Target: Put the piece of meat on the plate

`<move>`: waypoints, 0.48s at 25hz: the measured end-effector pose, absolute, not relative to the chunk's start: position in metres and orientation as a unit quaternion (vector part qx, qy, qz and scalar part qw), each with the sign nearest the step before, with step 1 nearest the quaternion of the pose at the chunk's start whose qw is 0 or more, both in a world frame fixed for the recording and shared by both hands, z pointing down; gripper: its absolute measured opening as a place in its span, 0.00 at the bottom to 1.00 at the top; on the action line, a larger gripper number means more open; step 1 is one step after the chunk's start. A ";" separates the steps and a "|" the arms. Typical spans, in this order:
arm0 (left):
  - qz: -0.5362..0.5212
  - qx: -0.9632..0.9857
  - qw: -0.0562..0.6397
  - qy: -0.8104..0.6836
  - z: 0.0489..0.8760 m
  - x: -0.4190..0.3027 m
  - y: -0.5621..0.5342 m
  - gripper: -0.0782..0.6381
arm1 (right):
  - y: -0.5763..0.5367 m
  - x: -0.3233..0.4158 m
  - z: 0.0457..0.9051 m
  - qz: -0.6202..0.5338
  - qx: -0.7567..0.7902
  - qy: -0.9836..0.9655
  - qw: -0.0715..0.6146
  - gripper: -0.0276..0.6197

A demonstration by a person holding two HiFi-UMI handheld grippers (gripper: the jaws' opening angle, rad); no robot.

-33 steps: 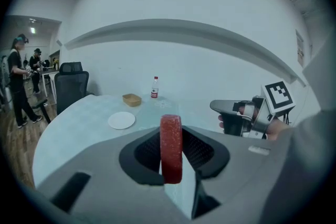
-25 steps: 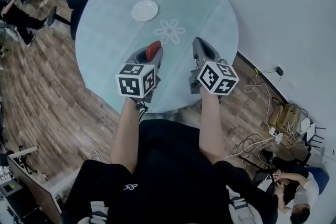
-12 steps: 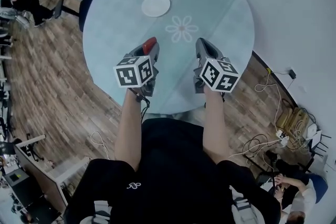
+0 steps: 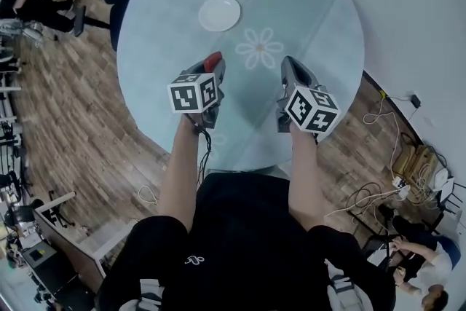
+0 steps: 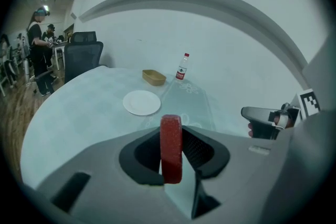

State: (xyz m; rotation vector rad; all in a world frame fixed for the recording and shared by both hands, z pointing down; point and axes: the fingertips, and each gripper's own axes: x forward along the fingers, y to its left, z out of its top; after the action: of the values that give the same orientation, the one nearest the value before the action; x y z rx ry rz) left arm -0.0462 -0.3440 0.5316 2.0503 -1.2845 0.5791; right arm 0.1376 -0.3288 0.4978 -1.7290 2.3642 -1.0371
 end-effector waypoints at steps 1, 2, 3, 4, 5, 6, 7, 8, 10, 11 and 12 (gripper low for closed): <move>0.225 0.781 0.320 -0.486 0.535 -0.046 -0.352 0.23 | -0.331 0.139 0.502 -0.338 -0.559 0.757 0.015 0.05; 0.231 0.783 0.317 -0.484 0.539 -0.046 -0.360 0.23 | -0.333 0.140 0.507 -0.342 -0.562 0.753 0.011 0.05; 0.239 0.784 0.310 -0.482 0.543 -0.046 -0.369 0.23 | -0.334 0.140 0.512 -0.345 -0.563 0.751 0.007 0.05; 0.250 0.785 0.301 -0.481 0.547 -0.046 -0.377 0.23 | -0.336 0.140 0.517 -0.348 -0.565 0.748 0.002 0.05; 0.262 0.786 0.289 -0.480 0.551 -0.047 -0.385 0.23 | -0.336 0.140 0.522 -0.352 -0.566 0.746 -0.003 0.05; 0.272 0.787 0.277 -0.480 0.556 -0.048 -0.394 0.23 | -0.337 0.140 0.527 -0.355 -0.567 0.743 -0.008 0.05; 0.279 0.788 0.267 -0.479 0.560 -0.049 -0.403 0.23 | -0.338 0.139 0.532 -0.358 -0.568 0.741 -0.013 0.05; 0.283 0.791 0.259 -0.477 0.564 -0.050 -0.412 0.23 | -0.339 0.139 0.536 -0.360 -0.569 0.739 -0.018 0.05; 0.280 0.798 0.252 -0.470 0.571 -0.048 -0.430 0.23 | -0.340 0.139 0.543 -0.363 -0.569 0.737 -0.029 0.05; 0.280 0.801 0.248 -0.468 0.575 -0.047 -0.439 0.23 | -0.340 0.140 0.547 -0.364 -0.570 0.736 -0.033 0.05; 0.283 0.801 0.242 -0.468 0.580 -0.047 -0.448 0.23 | -0.341 0.140 0.550 -0.365 -0.570 0.735 -0.038 0.05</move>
State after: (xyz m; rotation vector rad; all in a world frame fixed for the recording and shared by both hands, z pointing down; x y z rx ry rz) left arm -0.0471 -0.4480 0.5796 2.1909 -1.2794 0.7736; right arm 0.1403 -0.3410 0.5502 -1.8360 2.3660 -1.1747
